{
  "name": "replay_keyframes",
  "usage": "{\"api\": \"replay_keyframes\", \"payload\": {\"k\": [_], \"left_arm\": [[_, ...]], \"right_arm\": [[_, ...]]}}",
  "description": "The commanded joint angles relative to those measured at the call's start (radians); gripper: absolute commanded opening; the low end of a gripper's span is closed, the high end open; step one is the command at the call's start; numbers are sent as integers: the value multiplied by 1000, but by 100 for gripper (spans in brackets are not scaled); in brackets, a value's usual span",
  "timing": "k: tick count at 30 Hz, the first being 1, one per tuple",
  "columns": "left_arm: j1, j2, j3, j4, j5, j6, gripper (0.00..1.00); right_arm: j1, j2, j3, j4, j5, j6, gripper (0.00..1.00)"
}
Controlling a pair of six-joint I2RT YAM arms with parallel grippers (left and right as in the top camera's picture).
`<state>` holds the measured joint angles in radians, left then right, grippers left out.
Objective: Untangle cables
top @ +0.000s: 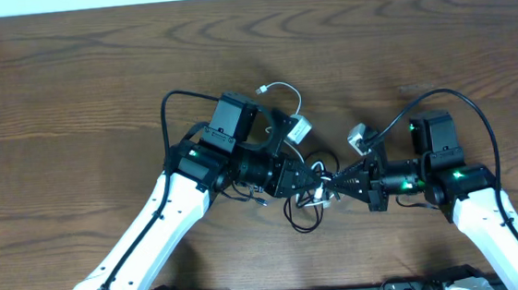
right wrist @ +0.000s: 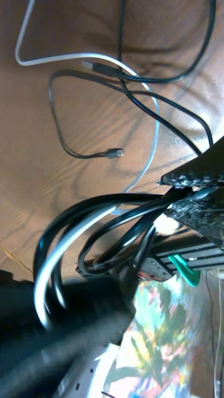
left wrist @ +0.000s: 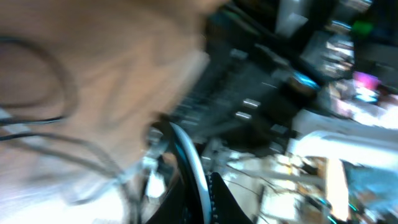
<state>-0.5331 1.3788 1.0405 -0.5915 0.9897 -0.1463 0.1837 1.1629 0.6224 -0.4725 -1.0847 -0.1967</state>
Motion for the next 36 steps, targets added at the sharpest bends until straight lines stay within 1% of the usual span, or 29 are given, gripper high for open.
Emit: {"api": "replay_keyframes", "payload": {"k": [1, 4, 8, 19, 25, 28, 30, 33, 36], "left_arm": [[-1, -13, 9, -2, -278, -59, 8], [-1, -13, 9, -2, -347, -63, 8], [0, -13, 9, 13, -356, -63, 8], [0, -13, 9, 54, -355, -82, 8], [6, -14, 9, 53, -356, -85, 8], [48, -14, 9, 55, -401, -116, 8], [112, -14, 9, 63, -435, -195, 8], [182, -14, 9, 79, -426, -267, 8], [229, -14, 9, 97, -349, -275, 8]], "right_arm": [[8, -4, 3, -23, -93, -11, 1], [8, -4, 3, -25, -184, -23, 1], [8, -4, 3, -25, -285, -37, 1], [53, -4, 3, -48, -342, -36, 1], [55, -4, 3, -48, -343, -36, 1], [55, -4, 3, -61, -342, -36, 1], [55, -4, 3, -106, -308, -36, 1], [56, -4, 3, -156, -267, -36, 1], [62, -4, 3, -188, -216, -36, 1]]}}
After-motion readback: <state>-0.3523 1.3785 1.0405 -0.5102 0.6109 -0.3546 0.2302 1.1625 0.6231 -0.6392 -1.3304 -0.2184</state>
